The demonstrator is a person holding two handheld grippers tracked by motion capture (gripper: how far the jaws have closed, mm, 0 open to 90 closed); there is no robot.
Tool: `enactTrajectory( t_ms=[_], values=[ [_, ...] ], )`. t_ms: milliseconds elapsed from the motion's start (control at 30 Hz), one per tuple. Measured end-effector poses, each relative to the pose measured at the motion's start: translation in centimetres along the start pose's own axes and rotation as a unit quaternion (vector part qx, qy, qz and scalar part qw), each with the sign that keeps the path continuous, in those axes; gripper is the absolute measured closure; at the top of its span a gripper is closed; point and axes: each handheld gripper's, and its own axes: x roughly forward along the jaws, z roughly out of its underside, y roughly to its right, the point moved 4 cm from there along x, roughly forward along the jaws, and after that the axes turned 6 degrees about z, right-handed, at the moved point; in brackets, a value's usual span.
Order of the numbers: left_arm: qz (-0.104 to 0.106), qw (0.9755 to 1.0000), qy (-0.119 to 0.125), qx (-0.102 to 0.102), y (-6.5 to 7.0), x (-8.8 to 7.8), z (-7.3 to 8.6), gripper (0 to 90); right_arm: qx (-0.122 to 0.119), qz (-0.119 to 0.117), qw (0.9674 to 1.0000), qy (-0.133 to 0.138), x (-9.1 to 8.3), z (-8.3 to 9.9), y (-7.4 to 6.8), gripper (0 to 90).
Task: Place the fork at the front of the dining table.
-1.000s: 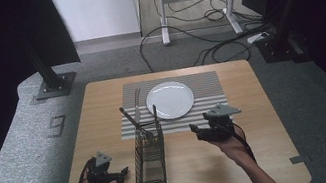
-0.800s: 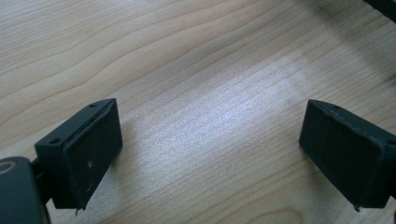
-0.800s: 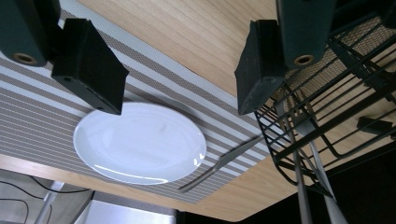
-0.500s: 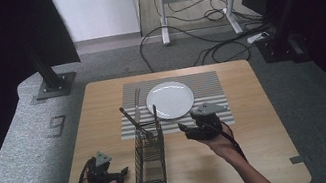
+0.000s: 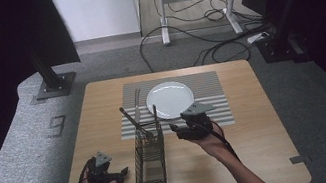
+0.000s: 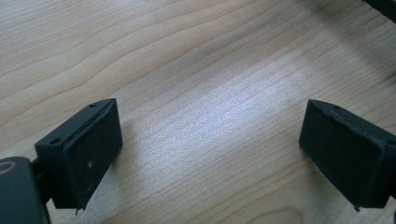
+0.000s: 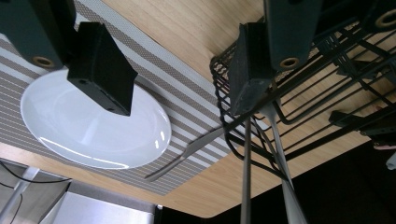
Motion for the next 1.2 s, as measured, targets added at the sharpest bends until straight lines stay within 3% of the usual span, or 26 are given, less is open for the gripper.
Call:
enactTrajectory(
  t_ms=[533,1200],
  values=[
    [-0.001,1.0000,0.001,0.000,0.0,0.0,0.0,5.7,-0.011,-0.028,0.9995,0.001,1.1,-1.0,-1.7,50.0],
    [0.000,1.0000,0.001,0.000,0.0,0.0,0.0,5.7,-0.012,-0.037,0.9992,-0.001,2.3,-1.8,-2.7,54.7]
  ],
)
